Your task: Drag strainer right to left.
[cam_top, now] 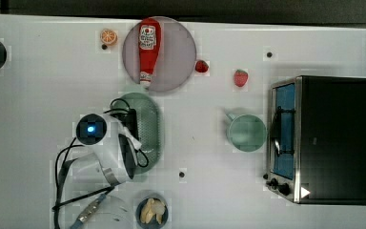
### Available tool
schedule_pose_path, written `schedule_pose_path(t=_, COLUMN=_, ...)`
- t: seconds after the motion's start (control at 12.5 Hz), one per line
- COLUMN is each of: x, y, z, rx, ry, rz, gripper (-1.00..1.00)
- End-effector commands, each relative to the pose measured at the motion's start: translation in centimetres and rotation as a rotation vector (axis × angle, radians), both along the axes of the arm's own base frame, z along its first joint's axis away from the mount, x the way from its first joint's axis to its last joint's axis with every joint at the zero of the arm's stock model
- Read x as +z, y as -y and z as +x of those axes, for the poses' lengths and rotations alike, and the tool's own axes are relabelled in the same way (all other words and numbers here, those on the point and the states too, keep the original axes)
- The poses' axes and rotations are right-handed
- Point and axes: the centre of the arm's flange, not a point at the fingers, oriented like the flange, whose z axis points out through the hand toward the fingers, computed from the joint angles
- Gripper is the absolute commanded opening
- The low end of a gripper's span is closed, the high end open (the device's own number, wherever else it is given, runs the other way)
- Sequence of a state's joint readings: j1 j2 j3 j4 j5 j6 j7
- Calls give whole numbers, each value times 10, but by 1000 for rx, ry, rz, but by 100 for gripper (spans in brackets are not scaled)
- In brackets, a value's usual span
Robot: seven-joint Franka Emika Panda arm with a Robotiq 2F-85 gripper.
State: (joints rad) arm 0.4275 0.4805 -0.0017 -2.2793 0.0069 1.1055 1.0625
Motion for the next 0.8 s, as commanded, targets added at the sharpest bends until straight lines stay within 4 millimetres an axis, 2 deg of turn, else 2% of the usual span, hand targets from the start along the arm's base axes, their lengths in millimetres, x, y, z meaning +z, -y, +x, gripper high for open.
schedule_pose_path(t=0.08, x=10, y=-54, z=2, rx=5, ry=31, rz=19, gripper=100)
schedule_pose_path(t=0.8, x=23, y=-132, z=5, rx=-84, ry=-34, rz=110, gripper=100)
